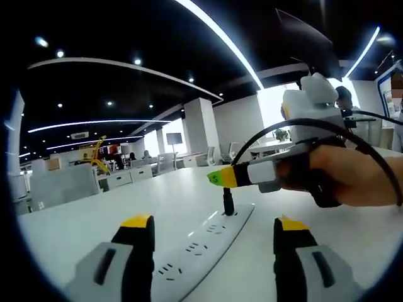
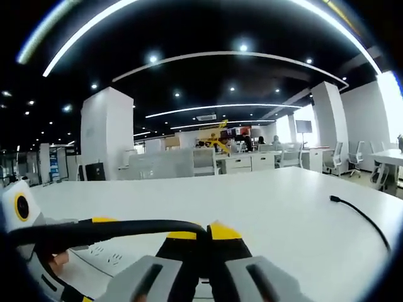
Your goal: Locate the USB plug end of the data cable currently connected to the USB port on the desk. Grip the plug, withdraw it from the port, and place it onto the desktop.
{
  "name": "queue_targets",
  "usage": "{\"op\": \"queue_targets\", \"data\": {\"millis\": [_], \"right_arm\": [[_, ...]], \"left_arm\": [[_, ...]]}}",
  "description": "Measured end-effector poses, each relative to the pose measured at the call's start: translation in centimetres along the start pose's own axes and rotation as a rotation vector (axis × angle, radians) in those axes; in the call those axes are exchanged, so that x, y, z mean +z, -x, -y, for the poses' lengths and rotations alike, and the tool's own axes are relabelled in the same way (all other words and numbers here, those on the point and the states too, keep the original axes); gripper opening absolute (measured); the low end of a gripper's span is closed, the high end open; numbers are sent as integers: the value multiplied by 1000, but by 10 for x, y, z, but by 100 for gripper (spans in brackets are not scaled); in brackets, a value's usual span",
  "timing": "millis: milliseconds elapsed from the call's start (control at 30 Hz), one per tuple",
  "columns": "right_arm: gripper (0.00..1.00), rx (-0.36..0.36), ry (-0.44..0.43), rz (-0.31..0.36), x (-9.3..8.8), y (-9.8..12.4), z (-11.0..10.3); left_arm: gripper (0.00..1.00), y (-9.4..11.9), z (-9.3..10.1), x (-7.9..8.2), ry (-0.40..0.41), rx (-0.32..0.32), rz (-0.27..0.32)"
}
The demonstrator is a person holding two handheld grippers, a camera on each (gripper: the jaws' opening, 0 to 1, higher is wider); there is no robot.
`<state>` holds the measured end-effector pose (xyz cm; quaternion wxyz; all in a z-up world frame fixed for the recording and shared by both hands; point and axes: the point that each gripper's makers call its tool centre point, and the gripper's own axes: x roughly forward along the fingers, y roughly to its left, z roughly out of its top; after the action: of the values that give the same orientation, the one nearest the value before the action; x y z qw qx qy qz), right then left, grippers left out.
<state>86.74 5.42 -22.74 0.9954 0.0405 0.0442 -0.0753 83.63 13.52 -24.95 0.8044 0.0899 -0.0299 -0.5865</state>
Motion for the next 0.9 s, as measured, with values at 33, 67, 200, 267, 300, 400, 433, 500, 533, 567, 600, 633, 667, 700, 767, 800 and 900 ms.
{"op": "queue_targets", "data": {"millis": [33, 67, 200, 267, 300, 400, 433, 500, 533, 567, 600, 633, 667, 700, 767, 800, 900], "right_arm": [[5, 2, -3, 3, 0, 0, 0], [5, 3, -6, 4, 0, 0, 0], [5, 12, -39, 11, 0, 0, 1], [5, 14, -41, 15, 0, 0, 0], [5, 15, -36, 12, 1, 0, 1], [5, 22, -57, 20, 1, 0, 1], [5, 25, -64, 21, 1, 0, 2], [5, 29, -75, 23, 1, 0, 2], [5, 29, -76, 24, 1, 0, 2], [5, 23, -57, 16, 1, 0, 1], [5, 17, -37, 9, 1, 0, 0], [5, 10, -2, -5, 1, 0, 0], [5, 7, 24, -14, 1, -1, -1], [5, 10, 32, -17, 1, -2, -5], [5, -1, 96, -37, 1, -2, -7], [5, -6, 115, -49, 1, -2, -8], [5, -4, 99, -48, 1, -2, -8]], "left_arm": [[77, 0, 0, 0, -1, -1, 0], [77, 0, 1, 0, -2, -2, 0], [77, 0, 1, 0, -3, -1, -2], [77, 1, 0, 0, -5, 0, -2], [77, 1, 0, 0, -4, 0, -2], [77, 1, 1, -1, -13, -3, -10], [77, 0, 1, -1, -11, -3, -10], [77, 0, 1, -1, -11, -1, -11], [77, 0, 1, -1, -12, -1, -12], [77, 0, 1, -1, -12, -1, -12], [77, 0, 1, -1, -12, -1, -11], [77, 0, 1, -1, -13, -1, -12], [77, -1, 1, -2, -14, -2, -13], [77, -1, 1, -1, -15, -2, -13], [77, -1, 1, -1, -15, -3, -12], [77, -1, 1, -1, -14, -2, -12], [77, -1, 1, -1, -17, -3, -14]]}}
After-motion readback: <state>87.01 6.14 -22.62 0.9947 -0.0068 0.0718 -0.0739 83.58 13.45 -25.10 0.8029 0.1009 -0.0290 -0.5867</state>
